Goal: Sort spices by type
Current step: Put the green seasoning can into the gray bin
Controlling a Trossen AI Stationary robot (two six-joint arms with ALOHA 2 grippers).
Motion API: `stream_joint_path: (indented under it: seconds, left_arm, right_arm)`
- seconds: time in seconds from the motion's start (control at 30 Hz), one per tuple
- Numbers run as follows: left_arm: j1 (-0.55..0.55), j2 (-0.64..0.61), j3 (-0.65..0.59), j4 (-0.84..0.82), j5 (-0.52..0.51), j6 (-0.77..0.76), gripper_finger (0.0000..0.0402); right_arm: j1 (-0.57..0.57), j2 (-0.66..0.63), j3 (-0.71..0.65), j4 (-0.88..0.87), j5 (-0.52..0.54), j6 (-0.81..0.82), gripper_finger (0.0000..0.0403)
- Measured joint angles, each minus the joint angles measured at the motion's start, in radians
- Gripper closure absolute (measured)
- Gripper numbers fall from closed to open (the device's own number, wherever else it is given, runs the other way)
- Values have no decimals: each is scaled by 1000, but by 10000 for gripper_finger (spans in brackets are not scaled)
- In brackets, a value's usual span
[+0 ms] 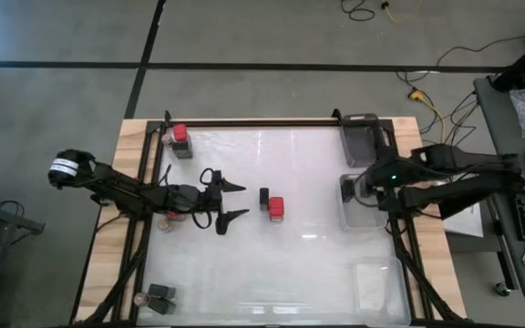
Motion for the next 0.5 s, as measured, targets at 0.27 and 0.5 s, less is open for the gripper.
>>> stream_joint_path:
  seconds: [0.27,0.5]
  left_arm:
    - [0,1,0,3,0,8,75]
    - [0,1,1,25,0,22,75]
  right_arm:
    - [-24,39,-132,76,0,-113,134]
    - [-98,51,-205,137,-3,-209,130]
